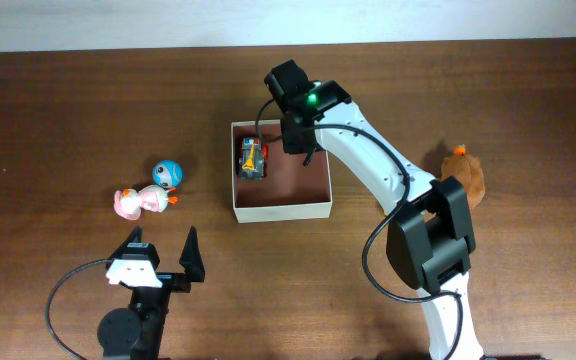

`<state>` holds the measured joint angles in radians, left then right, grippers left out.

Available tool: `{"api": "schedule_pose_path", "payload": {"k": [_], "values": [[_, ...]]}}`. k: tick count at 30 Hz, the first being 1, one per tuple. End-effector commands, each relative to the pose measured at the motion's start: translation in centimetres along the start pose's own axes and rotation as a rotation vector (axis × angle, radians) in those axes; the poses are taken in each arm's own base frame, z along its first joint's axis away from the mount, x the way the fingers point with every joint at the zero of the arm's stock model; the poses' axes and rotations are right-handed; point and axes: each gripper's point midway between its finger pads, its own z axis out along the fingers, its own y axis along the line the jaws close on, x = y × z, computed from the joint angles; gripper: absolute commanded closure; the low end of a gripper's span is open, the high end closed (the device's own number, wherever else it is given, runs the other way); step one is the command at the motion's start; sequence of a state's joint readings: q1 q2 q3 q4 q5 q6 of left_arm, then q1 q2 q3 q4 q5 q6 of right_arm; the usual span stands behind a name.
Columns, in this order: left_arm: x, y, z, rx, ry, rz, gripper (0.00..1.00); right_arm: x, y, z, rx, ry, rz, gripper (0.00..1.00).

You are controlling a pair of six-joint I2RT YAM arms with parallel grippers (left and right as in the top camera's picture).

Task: Pack container
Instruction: 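Adjust the truck inside the box and open the right gripper, then move the right gripper to the brown plush bear and grasp it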

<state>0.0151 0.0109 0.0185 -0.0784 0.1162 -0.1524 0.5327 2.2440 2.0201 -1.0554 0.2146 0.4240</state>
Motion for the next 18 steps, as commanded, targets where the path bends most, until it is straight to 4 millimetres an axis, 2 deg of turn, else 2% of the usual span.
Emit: {"api": "schedule_pose_path", "payload": {"k": [1,2,3,5,9,11,14,15,16,18], "values": [[0.1,0.0,0.0,-0.001,-0.002,0.016,0.01,-2.4,1.3,-4.0,-0.085,-0.071,-0.048,0.42],[0.2,0.0,0.0,-0.001,-0.001,0.016,0.00,-2.9,1.4,-5.3,-0.098,-0.085,-0.063,0.37],[0.2,0.0,0.0,-0.001,-0.001,0.016,0.00,-3.7,1.1,-8.0,-0.105,-0.109,-0.086,0.30],[0.2,0.0,0.0,-0.001,-0.001,0.016,0.00,-4.4,-0.1,-10.9,-0.084,-0.132,-0.086,0.23],[0.2,0.0,0.0,-0.001,-0.001,0.016,0.00,-5.7,-4.2,-14.9,-0.026,-0.175,-0.003,0.21],[0.2,0.0,0.0,-0.001,-0.001,0.016,0.00,-5.9,-6.3,-15.8,-0.011,-0.173,0.052,0.20],[0.2,0.0,0.0,-0.001,-0.001,0.016,0.01,-5.3,-11.0,-16.5,0.035,-0.129,0.144,0.19],[0.2,0.0,0.0,-0.001,-0.001,0.016,0.00,-4.5,-13.9,-16.6,0.068,-0.086,0.199,0.18],[0.2,0.0,0.0,0.000,-0.001,0.016,0.00,-4.2,-15.6,-16.6,0.085,-0.068,0.233,0.18],[0.2,0.0,0.0,-0.001,-0.001,0.016,0.00,-4.0,-17.1,-16.8,0.028,-0.048,0.239,0.16]]}}
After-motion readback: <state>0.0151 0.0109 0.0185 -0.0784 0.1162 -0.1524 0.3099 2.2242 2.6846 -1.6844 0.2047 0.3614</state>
